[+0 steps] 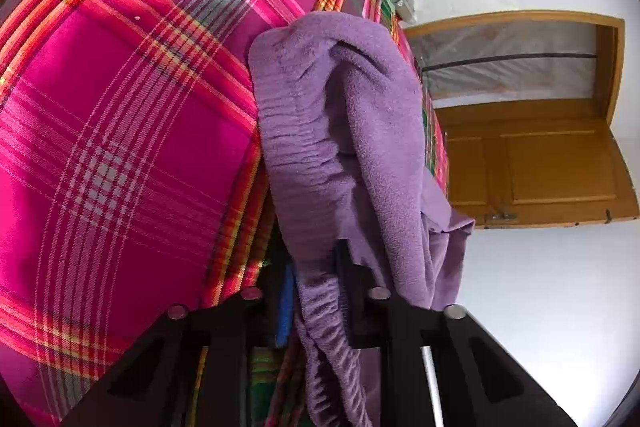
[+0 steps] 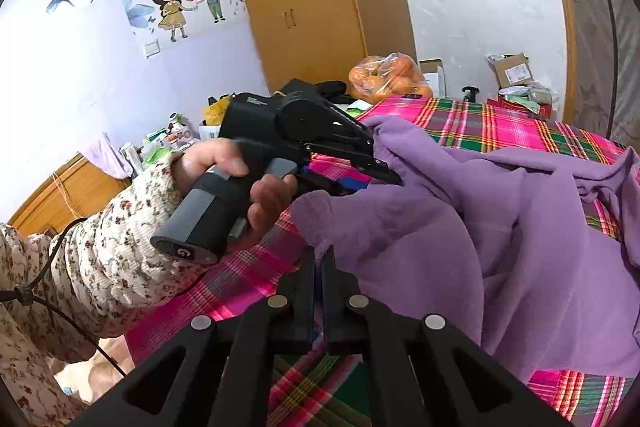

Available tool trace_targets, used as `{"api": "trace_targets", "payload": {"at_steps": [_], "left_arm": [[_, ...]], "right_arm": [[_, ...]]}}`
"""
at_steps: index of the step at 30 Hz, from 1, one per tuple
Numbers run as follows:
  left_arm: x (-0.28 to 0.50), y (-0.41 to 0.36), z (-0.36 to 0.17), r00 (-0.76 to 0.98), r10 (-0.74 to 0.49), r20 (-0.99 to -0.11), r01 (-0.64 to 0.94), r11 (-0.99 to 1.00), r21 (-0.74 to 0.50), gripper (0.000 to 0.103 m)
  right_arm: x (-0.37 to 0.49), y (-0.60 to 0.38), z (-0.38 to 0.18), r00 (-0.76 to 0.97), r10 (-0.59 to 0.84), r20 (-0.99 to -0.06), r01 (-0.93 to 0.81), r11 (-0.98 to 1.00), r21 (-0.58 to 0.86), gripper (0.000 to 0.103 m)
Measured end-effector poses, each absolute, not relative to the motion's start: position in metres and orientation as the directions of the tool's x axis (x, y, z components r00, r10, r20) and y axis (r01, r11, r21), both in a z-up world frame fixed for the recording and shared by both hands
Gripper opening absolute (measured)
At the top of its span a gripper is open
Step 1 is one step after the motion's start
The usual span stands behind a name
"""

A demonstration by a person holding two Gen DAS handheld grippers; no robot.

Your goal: Fold clothes

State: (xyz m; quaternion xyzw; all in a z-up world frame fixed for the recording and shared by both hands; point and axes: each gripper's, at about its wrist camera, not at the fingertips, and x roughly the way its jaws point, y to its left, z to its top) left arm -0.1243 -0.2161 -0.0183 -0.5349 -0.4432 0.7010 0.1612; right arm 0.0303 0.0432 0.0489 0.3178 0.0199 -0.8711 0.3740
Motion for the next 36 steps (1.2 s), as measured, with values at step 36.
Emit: {"api": "trace_targets", "payload": {"at_steps": [36], "left_arm": [[-0.088, -0.298, -0.019, -0.355, 0.672, -0.65, 0.2, -0.625, -0.755, 0.028]], "right_arm": [[0.05, -0.041, 0.02, -0.277, -0.718, -0.638, 0.755, -0.574, 0.318, 0.002]]}}
